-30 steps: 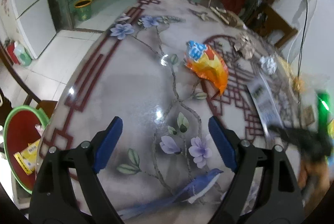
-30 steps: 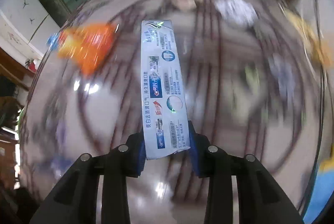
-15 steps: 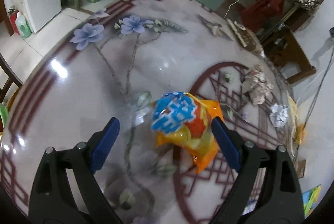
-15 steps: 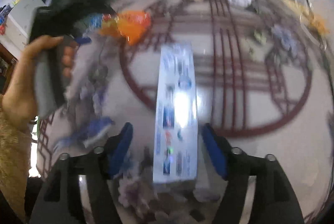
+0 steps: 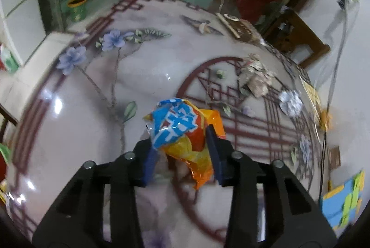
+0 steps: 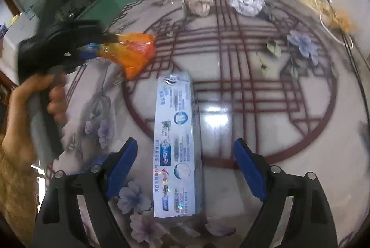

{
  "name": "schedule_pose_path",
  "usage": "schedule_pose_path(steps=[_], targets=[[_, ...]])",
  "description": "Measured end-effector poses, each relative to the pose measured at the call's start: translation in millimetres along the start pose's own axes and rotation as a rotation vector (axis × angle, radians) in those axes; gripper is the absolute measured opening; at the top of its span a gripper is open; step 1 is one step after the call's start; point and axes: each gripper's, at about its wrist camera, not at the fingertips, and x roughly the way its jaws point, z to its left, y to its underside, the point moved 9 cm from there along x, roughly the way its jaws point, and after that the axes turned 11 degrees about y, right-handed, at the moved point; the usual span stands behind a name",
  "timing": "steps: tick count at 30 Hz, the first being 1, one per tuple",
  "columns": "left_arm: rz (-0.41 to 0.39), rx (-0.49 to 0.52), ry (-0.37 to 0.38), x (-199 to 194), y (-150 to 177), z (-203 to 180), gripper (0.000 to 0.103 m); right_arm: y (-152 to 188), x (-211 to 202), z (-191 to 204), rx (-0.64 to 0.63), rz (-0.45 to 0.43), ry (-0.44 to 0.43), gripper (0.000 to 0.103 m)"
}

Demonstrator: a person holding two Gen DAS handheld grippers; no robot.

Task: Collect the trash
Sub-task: 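Carry the toothpaste box and snack bag over the red bucket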

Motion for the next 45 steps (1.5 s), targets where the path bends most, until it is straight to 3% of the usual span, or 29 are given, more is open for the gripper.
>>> schedule_pose_path(steps=[10,15,16,17,19,21,25,31,36,45], targets=[[-0.055,0.224,-0.036,-132.7,39.2,-3.1,0.032,4.7,15.0,3.8,-0.021,0.015,0.04,0.081],[-0.145,0.294,-0.084,-185.4,67.4,7.2,0.031,9.4,17.9,11.8,-0.061,0.014,0.05,0.067],[-0.17,0.304,-0.099,-191.0,73.6,11.3,0.031,11.7,20.1,14.6,-0.079,0.017,0.063,0.058],[-0.18,0.307,-0.107,-193.1,78.0,14.0,0.031,14.4,23.1,17.3,-0.096,0.023,0.076,0.047],[-0.169,0.29,-0.089,-192.0,88.0,21.6,0.03,20.3,28.6,20.5,-0.124,0.04,0.104,0.035],[-0.169,0.292,-0.083,-195.8,91.3,27.3,0.03,22.6,28.1,22.1,-0.132,0.033,0.116,0.035],[-0.21,0.346,-0.151,-208.9,89.0,36.5,0.03,20.6,16.4,24.3,-0.132,-0.012,0.114,0.035],[-0.185,0.34,-0.119,-210.6,92.6,42.7,0.03,23.2,-3.4,31.4,-0.094,-0.061,0.09,0.035],[-0.187,0.336,-0.094,-218.0,96.1,44.6,0.03,36.9,-15.7,40.7,-0.005,-0.073,0.022,0.035],[-0.206,0.29,-0.097,-235.5,96.2,66.4,0.03,42.8,-50.2,83.0,0.025,-0.126,-0.074,0.035]])
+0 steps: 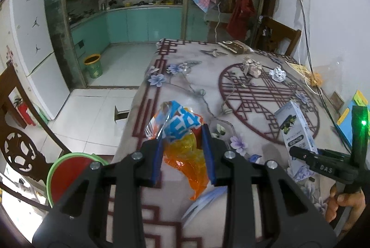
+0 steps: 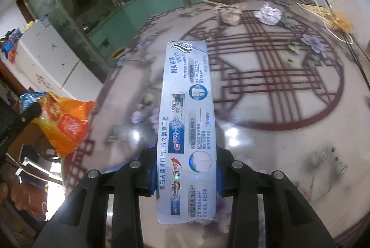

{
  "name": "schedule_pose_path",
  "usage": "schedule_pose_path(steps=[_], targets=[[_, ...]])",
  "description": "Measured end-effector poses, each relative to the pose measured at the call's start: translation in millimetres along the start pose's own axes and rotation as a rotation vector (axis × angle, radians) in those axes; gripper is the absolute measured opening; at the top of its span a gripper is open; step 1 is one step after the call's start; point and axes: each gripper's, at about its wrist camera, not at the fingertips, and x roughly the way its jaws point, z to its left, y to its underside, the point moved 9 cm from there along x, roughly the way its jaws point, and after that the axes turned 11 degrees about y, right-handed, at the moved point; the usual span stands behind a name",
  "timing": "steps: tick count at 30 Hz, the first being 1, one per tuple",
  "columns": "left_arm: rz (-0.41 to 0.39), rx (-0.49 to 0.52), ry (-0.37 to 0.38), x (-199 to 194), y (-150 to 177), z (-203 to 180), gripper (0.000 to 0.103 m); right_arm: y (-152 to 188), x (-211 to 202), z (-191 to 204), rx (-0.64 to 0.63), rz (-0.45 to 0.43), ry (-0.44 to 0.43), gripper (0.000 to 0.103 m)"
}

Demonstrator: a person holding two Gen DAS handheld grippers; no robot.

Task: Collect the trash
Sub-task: 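Carry the toothpaste box and snack bag over the red bucket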

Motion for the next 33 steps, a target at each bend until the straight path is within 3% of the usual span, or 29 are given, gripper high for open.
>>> schedule_pose_path(steps=[4,9,18,26,33], targets=[[-0.011,-0.029,-0.018,-9.7,2.2,17.6,0.03,2.2,-7.4,29.1,-0.036,-0.006,-0.029,0.035],[-0.025,-0.033,-0.092,-22.7,4.7,42.3,0.03,3.2,-11.6,62.6,-0.077,-0.007,-0.062,0.035],[-0.04,-0.169,-0.147,-44.4,13.3,107.3,0.03,-1.8,-14.0,141.6,-0.16,-0.012,-0.155,0.035],[-0.04,-0.237,-0.257,-62.8,30.9,164.5,0.03,11.3,-4.8,223.3,-0.259,0.021,-0.243,0.035],[-0.039,-0.339,-0.298,-77.1,47.1,207.7,0.03,34.2,13.8,272.1,-0.282,0.106,-0.309,0.035]])
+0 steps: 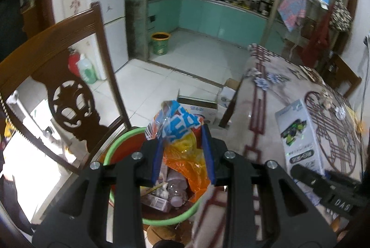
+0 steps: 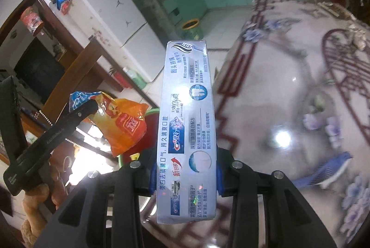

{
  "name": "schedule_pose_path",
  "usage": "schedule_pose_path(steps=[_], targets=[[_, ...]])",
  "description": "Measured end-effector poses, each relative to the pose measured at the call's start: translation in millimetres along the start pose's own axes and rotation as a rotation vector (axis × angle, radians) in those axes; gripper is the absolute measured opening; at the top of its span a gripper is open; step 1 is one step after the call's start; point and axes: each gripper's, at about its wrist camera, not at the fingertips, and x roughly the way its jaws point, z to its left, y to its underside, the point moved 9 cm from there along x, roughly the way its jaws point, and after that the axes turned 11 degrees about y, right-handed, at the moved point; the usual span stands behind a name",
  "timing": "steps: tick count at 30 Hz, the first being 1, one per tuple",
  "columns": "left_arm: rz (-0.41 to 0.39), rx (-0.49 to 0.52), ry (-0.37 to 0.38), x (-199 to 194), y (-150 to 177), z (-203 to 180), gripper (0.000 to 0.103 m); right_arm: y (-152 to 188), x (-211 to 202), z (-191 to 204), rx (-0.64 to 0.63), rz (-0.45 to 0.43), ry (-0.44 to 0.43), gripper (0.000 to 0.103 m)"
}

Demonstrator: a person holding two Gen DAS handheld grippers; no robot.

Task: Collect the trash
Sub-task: 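Carry the toothpaste box and snack bag over the red bucket, then open both grippers over the red bucket to drop box and bag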

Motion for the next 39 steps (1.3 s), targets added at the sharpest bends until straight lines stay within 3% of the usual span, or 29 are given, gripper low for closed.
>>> schedule_pose_path(steps=[10,20,35,36,38,39], targets=[[0.019,-0.058,-0.044,1.1,4.8,28.7,0.03,16.0,38.0,44.6,-0.074,0.09,-0.035,0.035],[0.04,-0.071,-0.075,3.7,10.5,39.5,0.03,30.8,69.7,64.0,-0.067,0.175,-0.067,0.035],[0.056,-0.073,-0.103,7.6,11.4,44.0,0.031,26.6,80.9,76.1,-0.094,0.165,-0.051,0.037],[0.056,-0.073,-0.111,7.8,11.4,44.9,0.039,25.8,80.9,75.5,-0.09,0.161,-0.053,0.038],[0.052,-0.066,-0.127,7.6,10.0,46.2,0.058,21.4,78.4,70.8,-0.068,0.141,-0.051,0.061],[0.047,-0.062,-0.136,7.1,9.2,46.2,0.065,19.4,77.5,69.6,-0.058,0.131,-0.049,0.065]])
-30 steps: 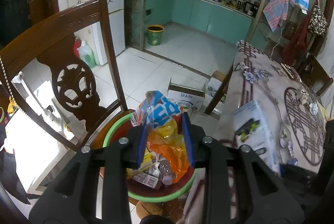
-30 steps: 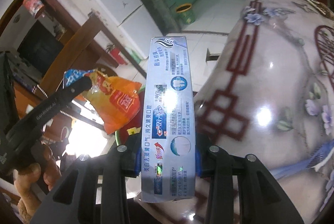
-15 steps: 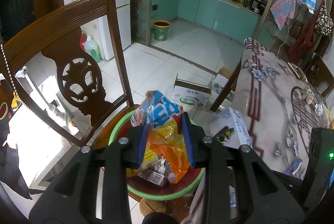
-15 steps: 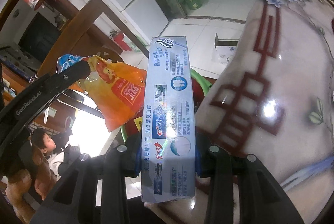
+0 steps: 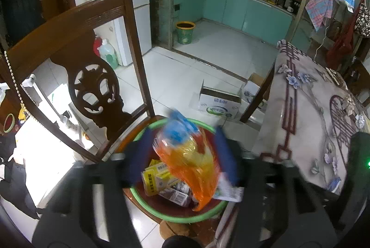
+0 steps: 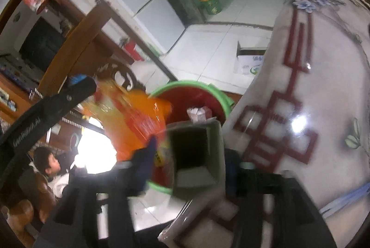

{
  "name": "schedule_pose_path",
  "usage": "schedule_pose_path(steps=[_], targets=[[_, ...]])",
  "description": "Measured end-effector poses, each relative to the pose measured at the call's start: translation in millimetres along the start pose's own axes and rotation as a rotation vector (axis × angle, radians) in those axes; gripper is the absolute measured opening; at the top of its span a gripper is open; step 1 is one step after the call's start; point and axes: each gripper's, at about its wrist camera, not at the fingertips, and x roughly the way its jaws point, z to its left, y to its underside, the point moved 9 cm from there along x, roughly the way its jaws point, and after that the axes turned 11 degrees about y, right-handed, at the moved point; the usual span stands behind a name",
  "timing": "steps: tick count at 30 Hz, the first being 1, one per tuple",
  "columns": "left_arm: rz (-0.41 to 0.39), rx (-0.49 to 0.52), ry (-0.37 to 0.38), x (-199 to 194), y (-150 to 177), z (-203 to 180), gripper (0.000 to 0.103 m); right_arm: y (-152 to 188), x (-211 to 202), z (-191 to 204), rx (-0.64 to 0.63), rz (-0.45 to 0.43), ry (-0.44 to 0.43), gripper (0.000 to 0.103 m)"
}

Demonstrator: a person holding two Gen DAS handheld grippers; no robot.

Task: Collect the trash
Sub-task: 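Open both grippers over the red bucket to drop box and bag, then grasp the crumpled foil ball with the right gripper while the left gripper grasps crumpled newspaper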

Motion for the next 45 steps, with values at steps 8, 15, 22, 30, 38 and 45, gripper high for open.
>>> schedule_pose_path(steps=[8,15,22,30,38,45], targets=[[0.004,0.008,-0.017,0.8,-1.3,-12.7,0.077,-11.3,-48.7,-69.1,0.079,-0.115,0.06,0.068],[0.032,0.07,0.078,7.1,3.2,-74.8,0.079,-20.6,-129.3,-236.9,0.139,-0.248,0.335,0.069],[0.054,0.168,0.24,15.2,15.9,-175.3,0.082,-42.2,-214.7,-445.6,0.361,-0.36,0.582,0.077],[0.043,0.337,0.35,47.3,44.2,-285.2,0.087,-87.7,-193.0,-610.4,0.464,-0.31,0.677,0.077],[0.115,0.302,0.538,139.2,16.6,-447.1,0.092,-124.3,-135.5,-656.6,0.477,-0.239,0.6,0.068],[0.106,0.312,0.58,212.3,-10.8,-571.0,0.096,-98.6,-182.5,-632.6,0.396,-0.333,0.53,0.048]])
